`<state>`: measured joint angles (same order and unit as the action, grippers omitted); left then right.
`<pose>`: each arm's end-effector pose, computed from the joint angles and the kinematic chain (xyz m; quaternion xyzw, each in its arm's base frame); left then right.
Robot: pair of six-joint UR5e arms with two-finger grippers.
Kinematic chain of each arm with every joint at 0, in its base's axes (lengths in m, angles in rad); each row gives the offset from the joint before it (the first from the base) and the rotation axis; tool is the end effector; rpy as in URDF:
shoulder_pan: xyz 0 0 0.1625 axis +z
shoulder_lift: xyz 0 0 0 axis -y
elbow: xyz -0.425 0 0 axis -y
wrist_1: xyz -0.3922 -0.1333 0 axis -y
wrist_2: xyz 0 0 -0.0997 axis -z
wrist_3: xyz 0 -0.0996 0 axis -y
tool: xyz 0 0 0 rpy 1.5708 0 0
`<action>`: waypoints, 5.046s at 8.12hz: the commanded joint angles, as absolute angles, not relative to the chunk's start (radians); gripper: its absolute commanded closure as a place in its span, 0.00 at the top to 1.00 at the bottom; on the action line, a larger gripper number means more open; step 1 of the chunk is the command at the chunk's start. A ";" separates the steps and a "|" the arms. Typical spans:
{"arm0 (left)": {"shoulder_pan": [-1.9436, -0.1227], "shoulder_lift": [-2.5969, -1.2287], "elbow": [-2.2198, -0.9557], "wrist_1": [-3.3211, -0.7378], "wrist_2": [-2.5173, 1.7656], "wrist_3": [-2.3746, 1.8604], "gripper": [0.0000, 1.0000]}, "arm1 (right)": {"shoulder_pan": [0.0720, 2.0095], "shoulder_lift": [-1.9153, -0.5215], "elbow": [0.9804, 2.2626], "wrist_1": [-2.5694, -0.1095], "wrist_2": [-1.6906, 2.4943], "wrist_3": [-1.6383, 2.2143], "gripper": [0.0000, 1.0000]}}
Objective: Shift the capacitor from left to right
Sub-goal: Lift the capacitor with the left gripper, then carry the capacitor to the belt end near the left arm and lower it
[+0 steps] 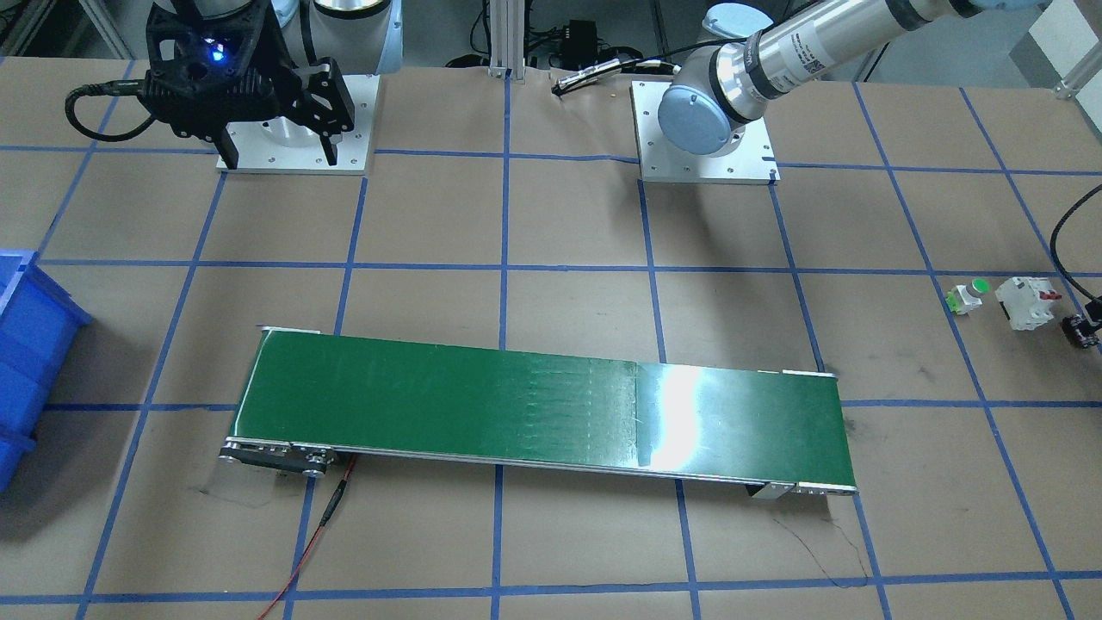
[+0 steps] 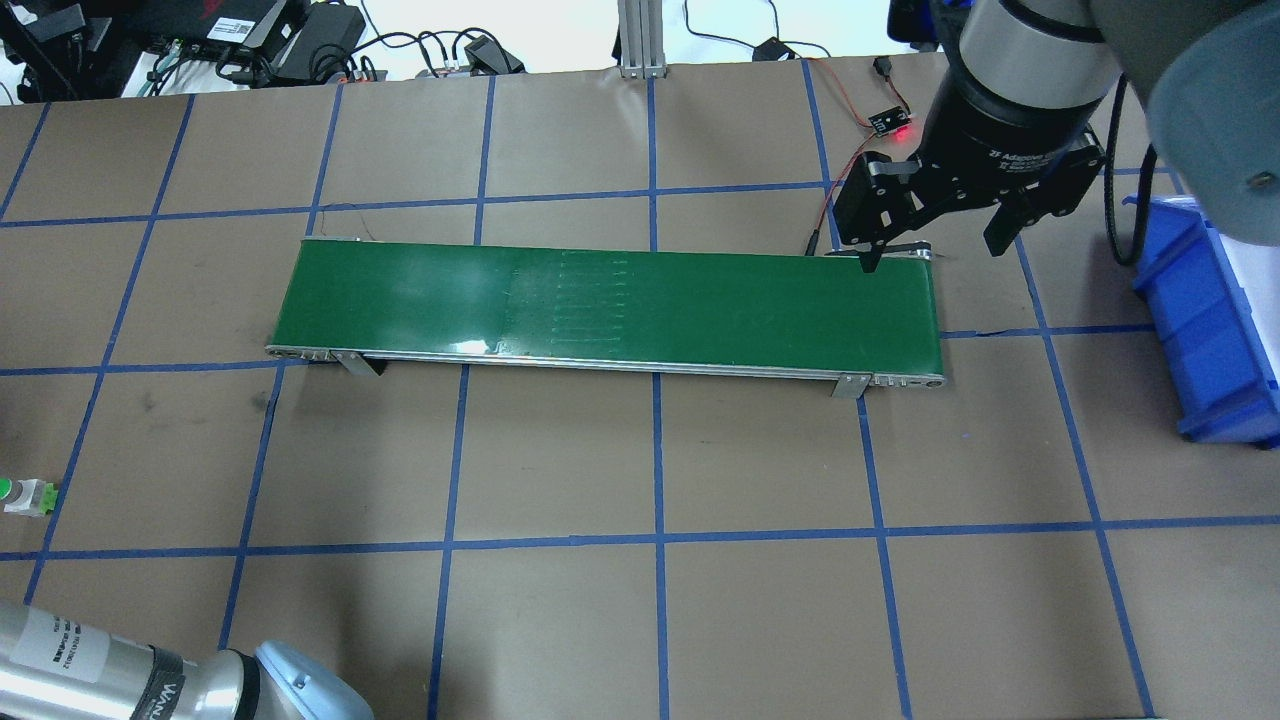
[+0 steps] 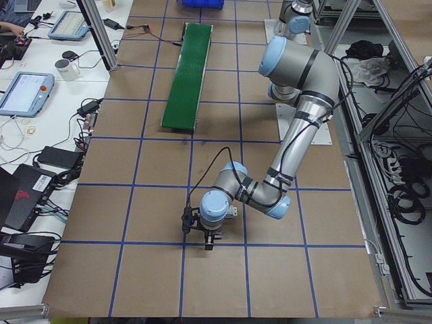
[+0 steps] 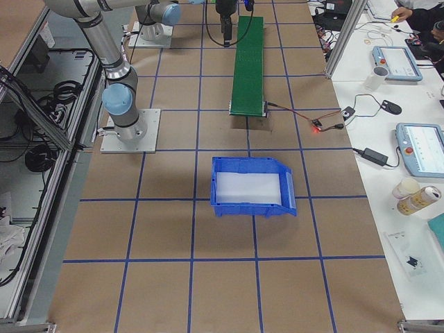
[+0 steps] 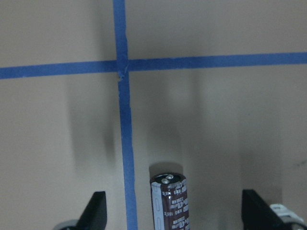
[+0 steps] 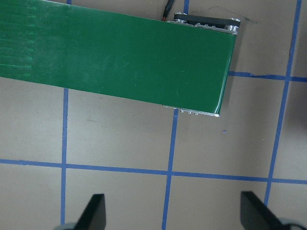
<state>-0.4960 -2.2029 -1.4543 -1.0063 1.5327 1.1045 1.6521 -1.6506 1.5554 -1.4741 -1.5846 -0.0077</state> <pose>0.5476 -0.4522 0.2175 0.0153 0.9994 -0.0282 0.0129 0.1685 -0.4439 0.5237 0.0445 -0.9990 -0.0005 0.0069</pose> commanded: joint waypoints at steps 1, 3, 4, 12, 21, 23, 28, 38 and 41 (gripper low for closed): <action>-0.495 -2.209 -1.453 -1.003 1.532 1.108 1.00 | 1.652 -1.651 1.555 -1.471 -1.585 -0.008 1.00; -0.492 -2.233 -1.453 -1.003 1.532 1.108 1.00 | 1.652 -1.651 1.555 -1.474 -1.585 -0.008 1.00; -0.488 -2.233 -1.453 -1.003 1.532 1.112 1.00 | 1.652 -1.651 1.555 -1.471 -1.585 -0.006 1.00; -0.479 -2.246 -1.459 -1.003 1.531 1.109 0.88 | 1.652 -1.651 1.555 -1.477 -1.583 -0.008 1.00; -0.479 -2.218 -1.453 -1.014 1.675 1.117 0.00 | 1.652 -1.651 1.555 -1.477 -1.583 -0.008 1.00; -0.480 -2.177 -1.451 -1.034 1.671 1.114 0.00 | 1.652 -1.651 1.555 -1.477 -1.583 -0.008 1.00; -0.624 -1.927 -1.456 -1.341 1.608 1.030 0.00 | 1.652 -1.651 1.555 -1.479 -1.583 -0.008 1.00; -1.304 -1.925 -1.503 -1.330 1.606 0.302 0.00 | 1.652 -1.649 1.555 -1.479 -1.585 -0.008 1.00; -1.305 -1.934 -1.610 -1.176 1.600 0.321 0.00 | 1.652 -1.649 1.555 -1.479 -1.585 -0.008 1.00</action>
